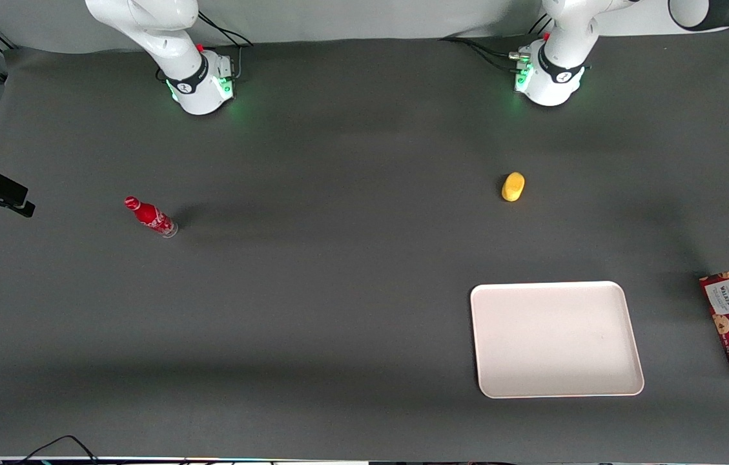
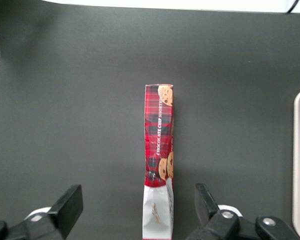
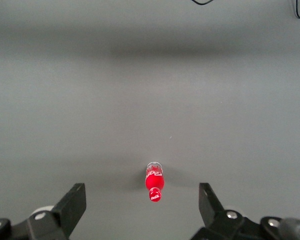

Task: Place red cookie box on tray
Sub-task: 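Lower the open left gripper over the red tartan cookie box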

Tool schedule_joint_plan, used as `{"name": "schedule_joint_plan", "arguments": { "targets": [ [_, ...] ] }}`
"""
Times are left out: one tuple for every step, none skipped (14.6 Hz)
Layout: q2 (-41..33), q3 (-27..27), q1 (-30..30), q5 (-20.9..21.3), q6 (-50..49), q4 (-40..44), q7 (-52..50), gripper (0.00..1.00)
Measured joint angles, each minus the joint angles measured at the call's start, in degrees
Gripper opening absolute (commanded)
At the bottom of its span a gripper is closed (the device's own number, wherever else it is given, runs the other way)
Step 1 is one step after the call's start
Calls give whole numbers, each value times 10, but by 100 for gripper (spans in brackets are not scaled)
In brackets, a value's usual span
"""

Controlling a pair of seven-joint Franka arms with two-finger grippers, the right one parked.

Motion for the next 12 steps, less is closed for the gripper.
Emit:
{"name": "schedule_joint_plan", "arguments": {
  "targets": [
    [13, 0, 0, -6, 13, 4, 1, 100],
    [26, 0, 1, -15, 21, 7, 3, 100],
    [40, 0, 1, -23, 29, 9, 5, 100],
    [54, 0, 1, -29, 39, 9, 6, 100],
    [69, 0, 2, -33, 53, 9, 6, 100],
    [84, 0, 3, -35, 69, 10, 7, 100],
    [98, 0, 4, -35, 85, 11, 7, 100],
    [110, 0, 5, -36, 102, 13, 8, 100],
    [120, 0, 5, -36, 114, 16, 8, 100],
    [127, 0, 5, -37, 120, 18, 8, 100],
    [132, 0, 5, -37, 122, 18, 8, 100],
    [134, 0, 5, -37, 122, 19, 8, 100]
  ]
}}
